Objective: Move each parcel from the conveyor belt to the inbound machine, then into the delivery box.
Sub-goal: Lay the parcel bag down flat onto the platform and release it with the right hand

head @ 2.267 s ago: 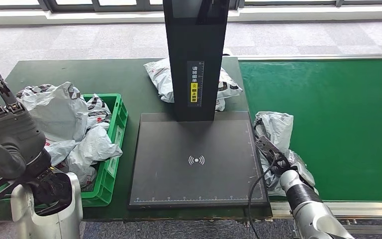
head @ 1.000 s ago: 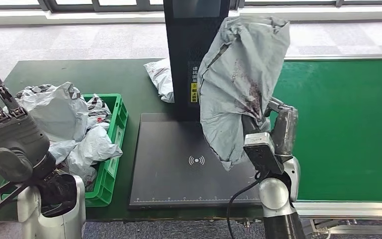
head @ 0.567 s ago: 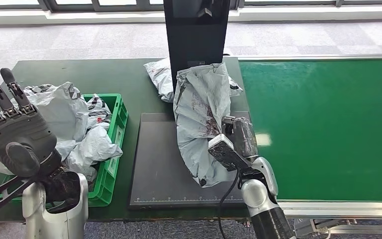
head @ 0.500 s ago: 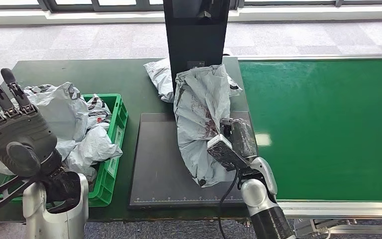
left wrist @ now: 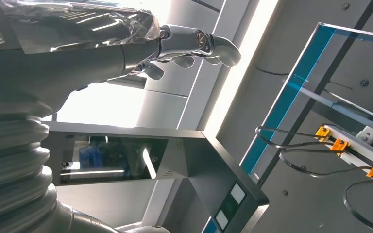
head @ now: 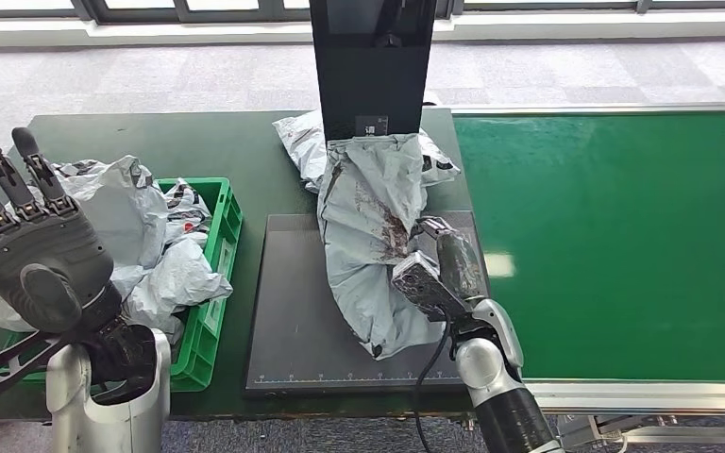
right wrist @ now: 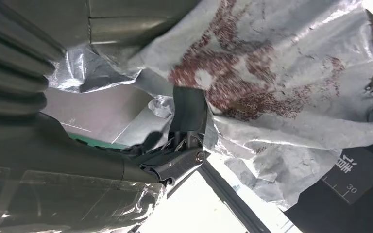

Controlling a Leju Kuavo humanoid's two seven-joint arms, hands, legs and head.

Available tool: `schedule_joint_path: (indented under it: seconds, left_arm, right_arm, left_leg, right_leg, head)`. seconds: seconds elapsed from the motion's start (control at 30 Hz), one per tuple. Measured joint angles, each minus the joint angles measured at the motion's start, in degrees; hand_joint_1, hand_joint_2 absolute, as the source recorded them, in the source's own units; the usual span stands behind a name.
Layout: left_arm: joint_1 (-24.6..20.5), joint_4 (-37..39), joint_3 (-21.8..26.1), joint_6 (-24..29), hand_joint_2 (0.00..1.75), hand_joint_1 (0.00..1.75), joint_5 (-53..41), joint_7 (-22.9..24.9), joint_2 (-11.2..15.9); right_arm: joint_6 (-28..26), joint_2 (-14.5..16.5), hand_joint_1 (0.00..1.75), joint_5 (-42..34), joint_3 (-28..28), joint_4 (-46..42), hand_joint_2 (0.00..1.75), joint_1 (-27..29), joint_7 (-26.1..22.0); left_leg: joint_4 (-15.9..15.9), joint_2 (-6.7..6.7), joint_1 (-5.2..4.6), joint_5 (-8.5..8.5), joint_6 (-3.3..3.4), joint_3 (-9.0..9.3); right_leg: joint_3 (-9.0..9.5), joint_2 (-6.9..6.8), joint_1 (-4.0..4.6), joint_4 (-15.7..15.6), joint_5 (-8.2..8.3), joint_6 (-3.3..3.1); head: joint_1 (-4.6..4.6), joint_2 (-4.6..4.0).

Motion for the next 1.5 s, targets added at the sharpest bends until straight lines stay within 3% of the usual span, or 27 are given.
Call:
schedule_joint_path:
  seconds: [0.3,0.47,0.87,1.0,1.17,1.37,1.5]
  left_arm:
    - [-0.1,0.8,-1.7,2.5,1.75,0.00,-2.3,0.3,0.3]
    - [-1.9,4.8,-4.8,6.8,1.75,0.00,-10.8,1.6,0.7]
    - [-4.3,11.1,-8.5,8.5,1.75,0.00,-13.6,1.3,1.6]
    - [-6.2,14.8,-10.0,11.8,1.75,0.00,-22.2,5.1,1.8]
    - [-9.6,23.6,-12.6,16.1,1.75,0.00,-29.5,6.4,1.9]
    - [-10.4,28.7,-14.1,18.4,1.75,0.00,-33.1,7.0,2.1]
    - [-10.4,29.9,-14.4,19.2,1.75,0.00,-34.3,7.3,2.3]
  right_arm:
    - [-7.8,-0.1,0.00,-3.8,-0.1,-2.4,0.00,0.7,-6.3]
    - [-12.8,-0.2,0.00,-7.0,-0.4,-7.2,0.00,2.7,-11.7]
    - [-13.7,-0.2,0.00,-7.6,-0.5,-11.7,0.00,4.5,-12.5]
    - [-15.2,-0.2,0.00,-8.8,-0.5,-12.6,1.75,4.7,-14.3]
    - [-16.8,-0.2,0.00,-8.8,-0.5,-13.5,1.75,4.7,-14.2]
    - [-17.4,-0.2,0.00,-8.5,-0.5,-13.5,1.75,4.7,-12.9]
    - [-14.2,-0.5,0.00,-6.1,-0.3,-12.8,1.75,4.2,-8.1]
  left_leg:
    - [0.0,0.01,0.00,0.00,0.00,0.01]
    - [0.0,-0.02,-0.01,-0.01,0.02,0.00]
    - [0.0,0.13,-0.01,-0.05,0.04,0.04]
    - [0.0,0.05,-0.01,-0.04,0.06,0.04]
    - [0.0,0.13,-0.02,-0.04,0.07,0.05]
    - [0.0,0.12,-0.02,-0.03,0.07,0.05]
    - [0.0,0.12,-0.02,-0.04,0.07,0.04]
  right_leg:
    - [-0.03,0.01,-0.02,0.0,0.00,0.00]
    - [-0.02,-0.02,-0.02,0.0,0.00,0.01]
    - [-0.05,0.08,-0.02,0.0,0.02,0.02]
    - [-0.02,-0.01,-0.03,0.0,0.02,0.02]
    - [0.00,0.09,-0.05,0.0,0.07,0.06]
    - [0.00,0.08,-0.04,0.0,0.08,0.07]
    - [-0.01,0.07,-0.03,0.0,0.06,0.06]
  head:
    - [0.01,0.00]
    - [0.01,0.00]
    - [0.00,0.00]
    - [0.01,0.00]
    - [0.01,0.00]
    - [0.01,0.00]
    - [-0.01,0.00]
